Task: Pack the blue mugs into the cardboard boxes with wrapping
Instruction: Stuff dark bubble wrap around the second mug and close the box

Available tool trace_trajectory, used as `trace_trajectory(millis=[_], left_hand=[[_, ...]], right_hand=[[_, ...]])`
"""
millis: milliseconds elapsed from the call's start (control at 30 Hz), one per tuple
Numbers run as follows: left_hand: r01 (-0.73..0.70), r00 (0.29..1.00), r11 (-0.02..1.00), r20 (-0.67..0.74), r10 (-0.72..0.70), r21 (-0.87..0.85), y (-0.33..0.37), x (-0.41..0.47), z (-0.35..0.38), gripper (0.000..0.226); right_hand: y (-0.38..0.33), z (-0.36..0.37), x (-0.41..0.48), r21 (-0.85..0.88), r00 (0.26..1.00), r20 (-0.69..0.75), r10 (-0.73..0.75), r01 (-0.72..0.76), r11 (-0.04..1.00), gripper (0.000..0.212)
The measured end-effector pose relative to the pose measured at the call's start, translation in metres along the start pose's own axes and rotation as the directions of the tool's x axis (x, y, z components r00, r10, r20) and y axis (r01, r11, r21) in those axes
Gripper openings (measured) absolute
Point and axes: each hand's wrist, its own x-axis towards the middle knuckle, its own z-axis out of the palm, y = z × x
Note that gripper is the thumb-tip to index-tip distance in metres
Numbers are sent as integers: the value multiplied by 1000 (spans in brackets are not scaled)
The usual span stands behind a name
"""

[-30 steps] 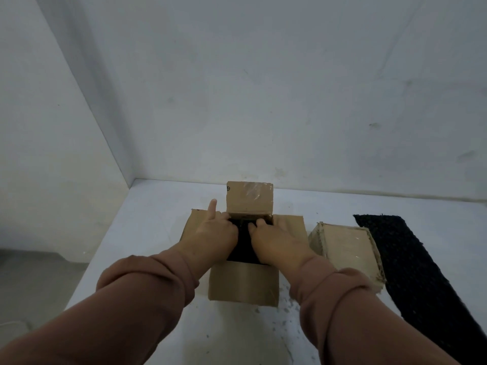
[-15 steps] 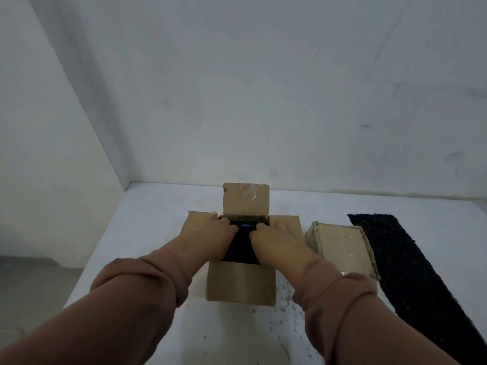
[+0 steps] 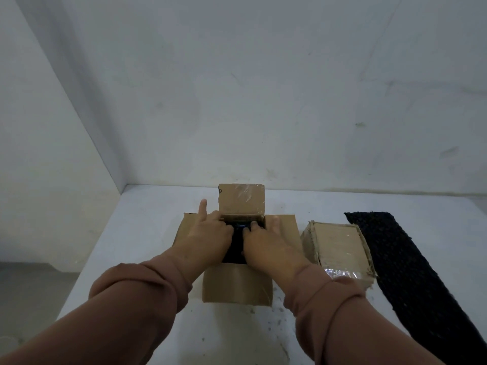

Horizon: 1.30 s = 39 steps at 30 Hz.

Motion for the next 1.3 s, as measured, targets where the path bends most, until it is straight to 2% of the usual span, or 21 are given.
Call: trace_trajectory(millis=[100, 167, 233, 267, 333, 400, 467, 567, 600, 633, 667, 733, 800, 833, 933, 1000, 1033, 1067, 1167, 1233, 1300], left_hand=[[35, 999, 996, -25, -37, -83, 3, 0, 1, 28], [58, 998, 994, 26, -56, -95, 7, 0, 1, 33], [105, 993, 984, 71, -95, -141, 14, 1, -4, 33], [132, 990, 973, 80, -118, -192, 19, 2, -10, 32], [149, 989, 914, 35, -147, -377, 38, 5, -26, 34], [76, 989, 782, -51, -136, -619, 67, 7, -45, 37], [-15, 992, 591, -87, -95, -806, 106, 6, -66, 35], [-96, 995, 383, -96, 17, -919, 178, 4, -89, 33], [-98, 995, 335, -83, 58, -937, 202, 5, -92, 31], [-69, 994, 281, -40, 105, -957, 225, 8, -91, 29], [2, 987, 221, 38, 158, -975, 248, 11, -90, 26], [234, 930, 117, 257, 264, -965, 287, 24, -83, 19], [430, 853, 60, 427, 301, -901, 317, 38, -77, 27], [495, 834, 21, 482, 269, -868, 330, 47, -74, 28], [637, 771, -221, 619, 152, -739, 357, 70, -70, 19], [617, 768, -400, 629, 119, -678, 372, 84, -69, 8], [602, 774, -438, 624, 112, -668, 378, 91, -68, 13], [593, 780, -450, 615, 116, -667, 384, 96, -68, 22], [590, 794, -384, 597, 116, -710, 396, 105, -66, 34], [535, 830, -379, 553, 72, -755, 395, 107, -71, 37], [469, 867, -383, 498, 26, -796, 387, 104, -86, 43]], right_hand=[[4, -2, -12, 55, 991, -117, -71, 78, 995, 32], [7, 1, -19, 91, 991, -110, -74, 84, 992, 33], [15, 5, -25, 194, 976, -205, -70, 111, 975, 37], [22, 8, -29, 314, 955, -294, -33, 129, 941, 37], [45, 5, -50, 596, 881, -447, 157, 162, 786, 34], [81, 1, -78, 752, 740, -534, 410, 194, 630, 27], [125, 8, -102, 872, 649, -430, 627, 118, 475, 21], [195, 45, -130, 977, 640, -78, 764, -105, 187, 19], [212, 61, -138, 971, 639, 11, 769, -192, 145, 20], [227, 77, -146, 938, 642, 65, 764, -301, 173, 22], [239, 95, -153, 873, 655, 99, 750, -419, 251, 24], [254, 128, -164, 721, 709, 172, 683, -563, 403, 30], [259, 155, -171, 647, 754, 256, 605, -599, 472, 42], [259, 167, -174, 623, 768, 271, 580, -599, 503, 45], [259, 192, -178, 605, 822, 183, 539, -526, 598, 38], [260, 201, -178, 666, 840, 128, 527, -467, 582, 32], [262, 205, -178, 699, 844, 110, 525, -442, 562, 30], [263, 206, -178, 728, 848, 99, 521, -419, 543, 28], [270, 205, -179, 790, 867, 93, 490, -364, 494, 21], [278, 201, -180, 853, 875, 103, 472, -322, 410, 18], [289, 191, -182, 919, 825, 73, 560, -274, 283, 20]])
